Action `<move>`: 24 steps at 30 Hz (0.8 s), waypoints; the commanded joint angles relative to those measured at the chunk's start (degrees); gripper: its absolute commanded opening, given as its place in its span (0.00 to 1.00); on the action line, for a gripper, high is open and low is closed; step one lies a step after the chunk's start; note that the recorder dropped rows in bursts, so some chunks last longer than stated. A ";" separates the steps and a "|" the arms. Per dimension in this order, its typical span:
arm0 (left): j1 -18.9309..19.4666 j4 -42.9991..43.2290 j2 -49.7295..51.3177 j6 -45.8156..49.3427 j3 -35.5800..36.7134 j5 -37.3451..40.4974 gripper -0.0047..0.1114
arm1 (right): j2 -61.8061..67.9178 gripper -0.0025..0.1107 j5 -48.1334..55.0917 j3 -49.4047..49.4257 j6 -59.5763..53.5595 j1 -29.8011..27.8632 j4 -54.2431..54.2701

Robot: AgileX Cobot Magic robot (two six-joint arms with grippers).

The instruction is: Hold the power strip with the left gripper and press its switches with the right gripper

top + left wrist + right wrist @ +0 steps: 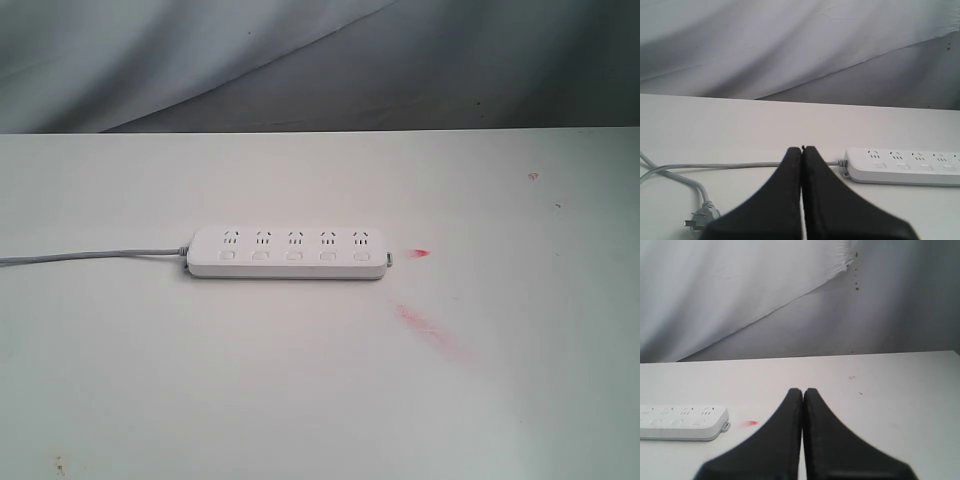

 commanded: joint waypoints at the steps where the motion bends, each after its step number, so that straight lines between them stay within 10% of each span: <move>1: 0.13 0.19 -0.22 -0.15 0.27 -0.09 0.04 | -0.13 0.02 -0.66 0.15 0.44 -0.66 0.19; 24: 0.13 0.19 -0.22 -0.15 0.27 -0.09 0.04 | -0.13 0.02 -1.04 0.15 -0.76 -0.56 0.19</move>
